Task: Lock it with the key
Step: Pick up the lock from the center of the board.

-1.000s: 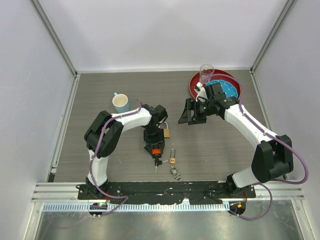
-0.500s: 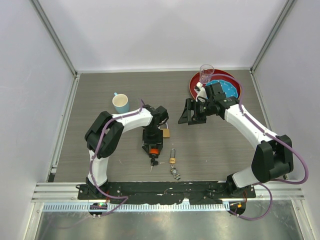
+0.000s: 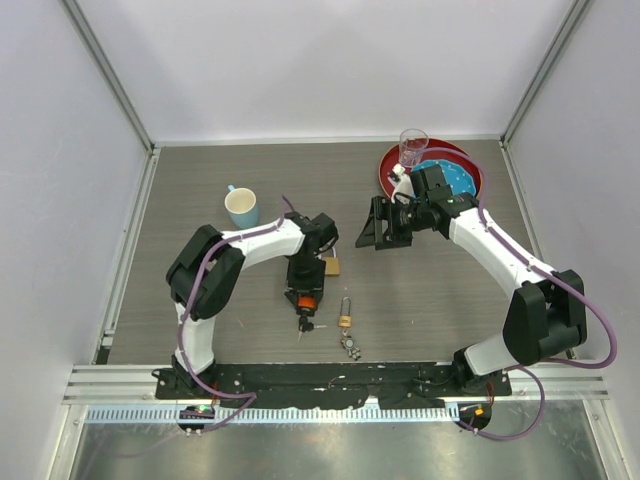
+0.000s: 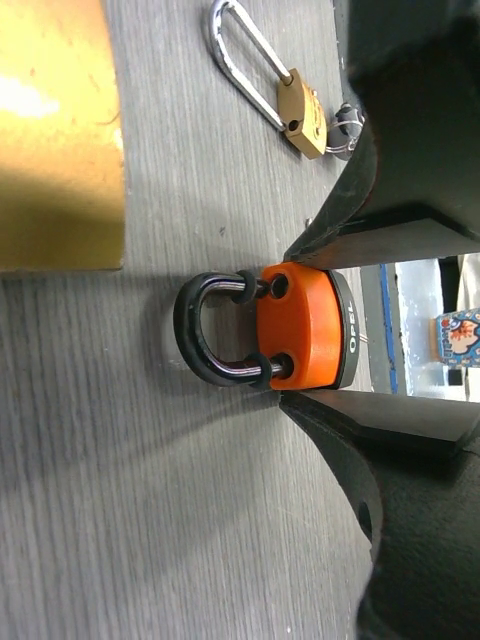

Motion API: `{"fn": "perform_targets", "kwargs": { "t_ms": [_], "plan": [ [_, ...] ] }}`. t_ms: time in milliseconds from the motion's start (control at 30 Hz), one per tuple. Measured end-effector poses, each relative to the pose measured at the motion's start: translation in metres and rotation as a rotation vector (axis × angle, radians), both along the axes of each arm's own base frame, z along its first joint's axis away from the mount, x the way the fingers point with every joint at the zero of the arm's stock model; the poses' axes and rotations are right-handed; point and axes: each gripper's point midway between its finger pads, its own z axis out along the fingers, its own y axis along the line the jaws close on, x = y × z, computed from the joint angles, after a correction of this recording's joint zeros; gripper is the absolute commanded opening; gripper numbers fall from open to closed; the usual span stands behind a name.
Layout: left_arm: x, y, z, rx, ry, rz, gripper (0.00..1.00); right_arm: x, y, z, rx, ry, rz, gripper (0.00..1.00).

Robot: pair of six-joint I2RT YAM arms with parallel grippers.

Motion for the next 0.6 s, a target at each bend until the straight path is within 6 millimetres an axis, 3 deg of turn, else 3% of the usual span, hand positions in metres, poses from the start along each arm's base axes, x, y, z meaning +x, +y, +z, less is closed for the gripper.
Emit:
{"fn": "perform_targets", "kwargs": {
  "t_ms": [133,267,600],
  "plan": [
    [0.006,0.002,0.012,-0.014,-0.057,-0.012,0.0,0.001,0.001,0.003,0.009,-0.002,0.002,0.72],
    [0.015,0.002,0.037,-0.046,-0.145,-0.024,0.0,0.004,0.005,0.015,0.031,-0.017,0.004,0.72],
    [0.062,-0.028,0.123,-0.205,-0.375,-0.094,0.0,0.021,0.021,0.068,0.149,-0.07,0.015,0.72]
  ]
}}
